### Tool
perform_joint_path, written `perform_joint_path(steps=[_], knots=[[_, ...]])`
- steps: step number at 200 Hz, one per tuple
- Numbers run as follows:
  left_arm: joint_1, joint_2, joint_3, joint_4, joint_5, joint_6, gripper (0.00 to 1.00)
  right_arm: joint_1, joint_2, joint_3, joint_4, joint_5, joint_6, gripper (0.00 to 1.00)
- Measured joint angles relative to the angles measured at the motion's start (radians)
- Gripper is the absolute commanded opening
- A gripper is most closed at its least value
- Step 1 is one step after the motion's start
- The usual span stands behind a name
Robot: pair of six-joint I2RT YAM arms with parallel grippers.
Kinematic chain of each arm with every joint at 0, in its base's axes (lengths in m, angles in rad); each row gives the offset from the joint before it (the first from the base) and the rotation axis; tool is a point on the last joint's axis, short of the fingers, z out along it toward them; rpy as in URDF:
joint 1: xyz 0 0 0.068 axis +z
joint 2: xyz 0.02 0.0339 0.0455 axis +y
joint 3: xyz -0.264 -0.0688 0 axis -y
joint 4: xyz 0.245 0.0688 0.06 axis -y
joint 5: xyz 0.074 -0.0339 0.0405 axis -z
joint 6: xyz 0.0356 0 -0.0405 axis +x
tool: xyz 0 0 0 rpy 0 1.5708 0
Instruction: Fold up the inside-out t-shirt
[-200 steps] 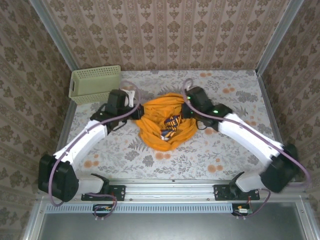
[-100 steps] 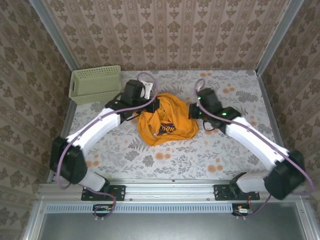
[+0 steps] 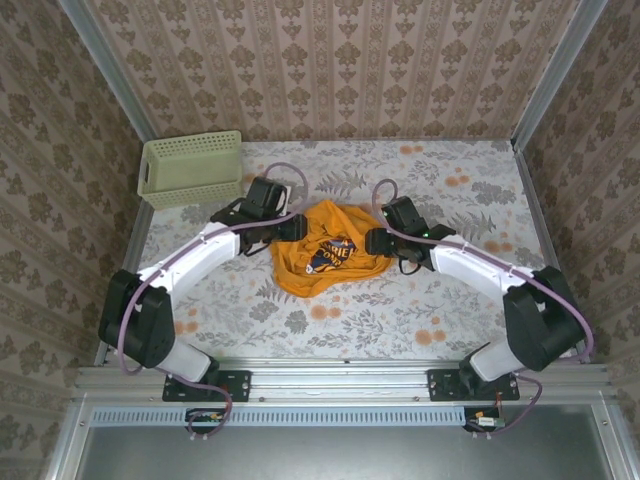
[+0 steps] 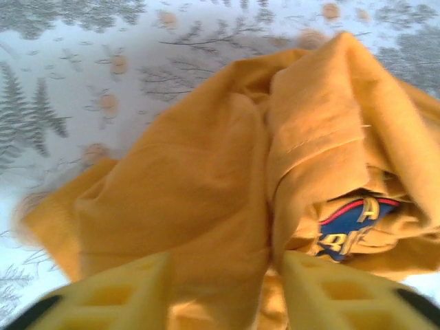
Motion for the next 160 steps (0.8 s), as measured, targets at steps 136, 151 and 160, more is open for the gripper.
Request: perform_joint_path(steps=[136,151,160], knots=[[-0.233,0.185,0.027,0.195,0.055,-0.026,0.62,-0.108,-0.116,-0.073,0.180,-0.294,0.070,0.00],[-0.233,0.200,0.050,0.206,0.066,-0.028,0.61,-0.105,-0.138,-0.082,0.184,-0.303,0.078,0.00],[-0.233,0.210,0.070,0.214,0.071,-0.028,0.61,-0.104,-0.142,-0.087,0.186,-0.303,0.083,0.00]])
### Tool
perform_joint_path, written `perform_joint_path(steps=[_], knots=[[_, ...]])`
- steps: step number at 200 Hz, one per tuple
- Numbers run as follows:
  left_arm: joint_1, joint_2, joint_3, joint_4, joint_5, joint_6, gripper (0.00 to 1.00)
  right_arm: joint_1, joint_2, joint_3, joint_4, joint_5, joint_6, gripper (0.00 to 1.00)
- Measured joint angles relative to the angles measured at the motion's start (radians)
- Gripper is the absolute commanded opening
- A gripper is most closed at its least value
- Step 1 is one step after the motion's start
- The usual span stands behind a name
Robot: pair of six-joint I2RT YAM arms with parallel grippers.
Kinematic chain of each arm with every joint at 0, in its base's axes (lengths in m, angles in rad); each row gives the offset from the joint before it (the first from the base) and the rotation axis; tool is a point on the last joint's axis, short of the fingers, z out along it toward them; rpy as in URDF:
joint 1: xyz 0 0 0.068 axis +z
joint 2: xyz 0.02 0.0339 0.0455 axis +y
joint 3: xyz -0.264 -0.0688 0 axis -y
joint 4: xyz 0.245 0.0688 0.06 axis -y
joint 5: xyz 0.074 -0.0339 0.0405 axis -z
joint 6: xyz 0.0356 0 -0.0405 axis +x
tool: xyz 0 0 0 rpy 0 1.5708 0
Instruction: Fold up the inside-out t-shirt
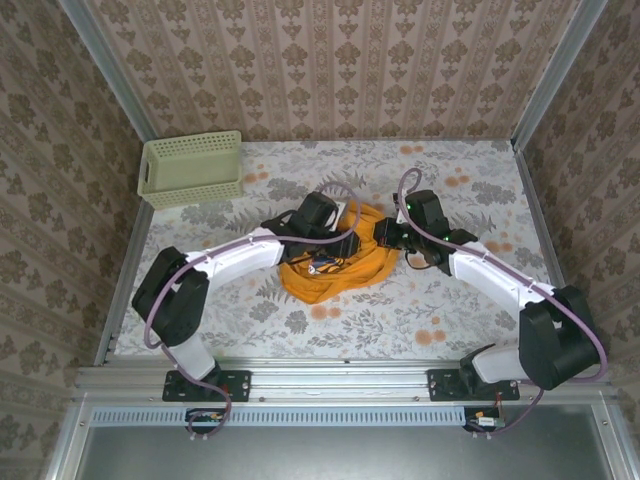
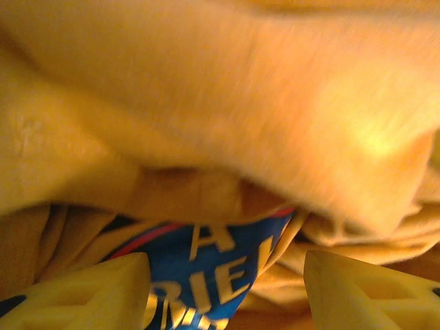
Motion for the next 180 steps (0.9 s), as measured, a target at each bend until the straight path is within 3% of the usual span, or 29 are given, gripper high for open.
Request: perform_joint_path(steps=[40,115,180], knots=[[0.000,0.054,0.079,0.021,-0.004,0.001,0.63,0.000,0.000,-0.011,0.000,0.000,0.005,0.00],[-0.001,0.136,0.120,0.021,0.021,0.014,0.50,0.005,-0.001,-0.011,-0.001,0.005,0.004,0.00],[-0.010,0.136,0.120,0.016,0.029,0.031,0.08,0.005,-0.001,-0.010,-0.029,0.059,0.004,0.00]])
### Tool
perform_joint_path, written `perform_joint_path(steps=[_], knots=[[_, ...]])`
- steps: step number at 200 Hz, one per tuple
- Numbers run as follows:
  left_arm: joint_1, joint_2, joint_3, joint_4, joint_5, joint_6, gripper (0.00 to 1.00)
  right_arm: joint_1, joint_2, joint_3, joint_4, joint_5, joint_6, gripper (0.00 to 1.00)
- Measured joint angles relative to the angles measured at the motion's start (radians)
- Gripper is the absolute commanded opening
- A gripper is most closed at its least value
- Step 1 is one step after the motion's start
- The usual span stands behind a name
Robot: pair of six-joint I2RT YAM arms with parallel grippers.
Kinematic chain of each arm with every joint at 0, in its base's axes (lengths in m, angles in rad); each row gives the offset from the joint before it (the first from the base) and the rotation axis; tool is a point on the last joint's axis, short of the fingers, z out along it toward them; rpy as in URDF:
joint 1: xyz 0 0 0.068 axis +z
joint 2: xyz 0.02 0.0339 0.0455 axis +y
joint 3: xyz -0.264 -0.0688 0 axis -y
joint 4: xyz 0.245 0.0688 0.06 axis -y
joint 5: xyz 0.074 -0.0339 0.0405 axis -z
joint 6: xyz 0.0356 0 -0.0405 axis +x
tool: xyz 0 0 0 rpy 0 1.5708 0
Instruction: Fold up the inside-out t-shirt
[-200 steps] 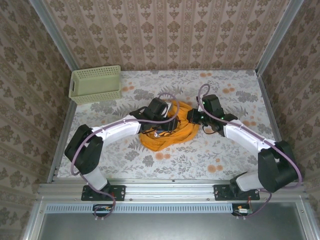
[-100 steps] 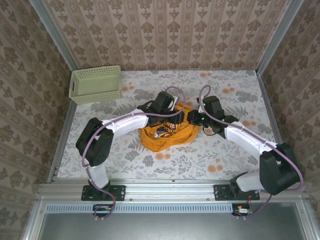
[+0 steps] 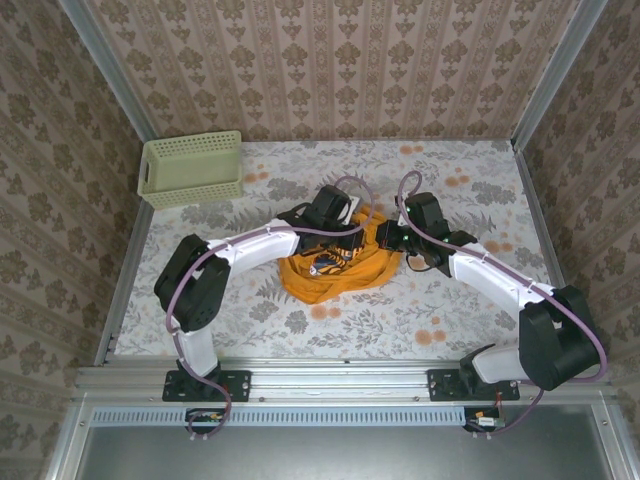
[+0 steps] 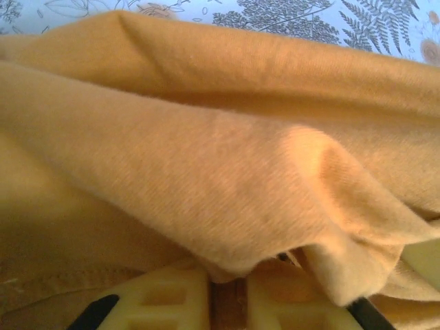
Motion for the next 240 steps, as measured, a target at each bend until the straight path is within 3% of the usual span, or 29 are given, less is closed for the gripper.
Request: perform_joint_path(steps=[12,52,136,145,168,183,203,240], knots=[[-0.002,-0.002,-0.001,-0.003,-0.001,0.005,0.00,0.001,0.000,0.005,-0.022,0.025,0.000,0.00],[-0.015,-0.095,-0.059,-0.013,-0.019,0.007,0.00,-0.001,0.000,0.032,-0.085,0.101,-0.005,0.00],[0.018,-0.629,-0.301,0.001,-0.011,0.002,0.00,-0.062,0.001,0.114,-0.227,0.180,-0.065,0.00],[0.053,-0.671,-0.336,0.006,0.002,-0.007,0.00,-0.047,0.001,0.124,-0.225,0.168,-0.073,0.07],[0.191,-0.740,-0.417,-0.003,0.031,-0.029,0.00,-0.030,0.001,0.133,-0.207,0.108,-0.091,0.45],[0.268,-0.758,-0.446,-0.021,0.034,-0.035,0.00,-0.048,0.002,0.127,-0.210,0.100,-0.095,0.58],[0.321,-0.769,-0.481,-0.027,0.039,-0.038,0.00,-0.086,0.000,0.095,-0.195,0.085,-0.108,0.64],[0.333,-0.784,-0.557,-0.038,0.054,-0.042,0.00,-0.106,0.024,0.026,-0.163,0.067,-0.105,0.62]])
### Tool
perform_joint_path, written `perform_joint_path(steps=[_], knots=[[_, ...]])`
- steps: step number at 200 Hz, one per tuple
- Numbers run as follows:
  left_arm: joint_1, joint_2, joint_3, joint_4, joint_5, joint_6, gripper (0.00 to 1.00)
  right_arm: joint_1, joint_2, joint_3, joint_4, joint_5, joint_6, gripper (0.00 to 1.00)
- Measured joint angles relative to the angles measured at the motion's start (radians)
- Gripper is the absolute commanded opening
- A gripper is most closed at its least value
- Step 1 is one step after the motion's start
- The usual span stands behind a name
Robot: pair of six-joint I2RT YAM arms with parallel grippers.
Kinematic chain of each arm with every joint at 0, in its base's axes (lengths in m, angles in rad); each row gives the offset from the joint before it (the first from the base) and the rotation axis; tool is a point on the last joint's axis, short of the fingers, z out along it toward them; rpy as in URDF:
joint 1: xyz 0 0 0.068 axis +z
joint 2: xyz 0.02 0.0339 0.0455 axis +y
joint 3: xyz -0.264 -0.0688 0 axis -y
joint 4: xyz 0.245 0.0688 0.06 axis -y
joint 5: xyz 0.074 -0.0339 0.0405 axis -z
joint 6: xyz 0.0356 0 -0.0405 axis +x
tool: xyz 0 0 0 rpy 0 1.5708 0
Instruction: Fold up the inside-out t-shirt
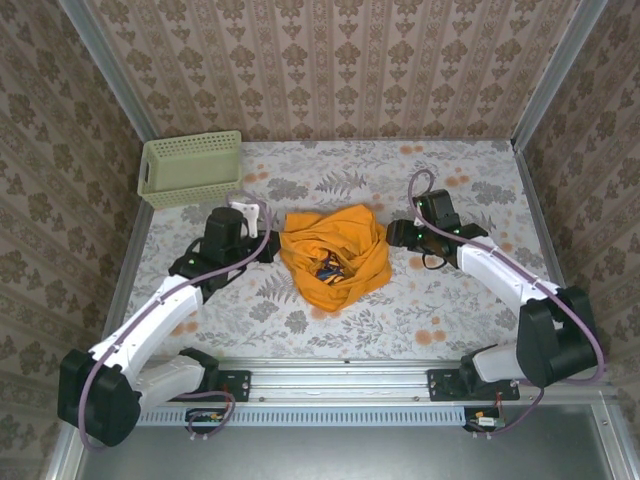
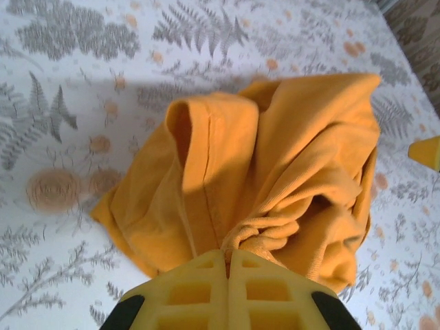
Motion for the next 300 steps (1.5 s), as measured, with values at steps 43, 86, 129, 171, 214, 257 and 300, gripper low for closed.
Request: perform_joint_path(steps=[43,86,129,171,214,257,300], knots=[[0.018,-0.045,-0.026,-0.029,0.006,-0.003,0.00,-0.013,0.144,-0.024,0.101,-0.071,0.023,0.62],[0.029,-0.049,-0.009,-0.050,0.021,-0.003,0.00,0.022,0.317,0.019,0.190,-0.167,0.044,0.21],[0.051,-0.008,0.162,-0.100,0.032,-0.003,0.00,0.017,0.301,0.067,0.198,-0.177,0.071,0.00],[0.061,0.043,0.376,-0.163,0.032,0.016,0.00,0.006,0.019,0.087,0.036,0.034,0.039,0.00],[0.091,0.106,0.620,-0.220,0.039,0.033,0.00,-0.038,-0.308,0.355,-0.172,0.280,-0.073,0.00],[0.125,0.005,0.559,-0.166,0.040,0.046,0.00,-0.040,-0.533,0.479,-0.244,0.344,-0.132,0.00],[0.195,0.075,0.169,-0.131,0.039,0.025,0.00,-0.040,-0.488,0.028,-0.226,0.264,-0.077,0.00]])
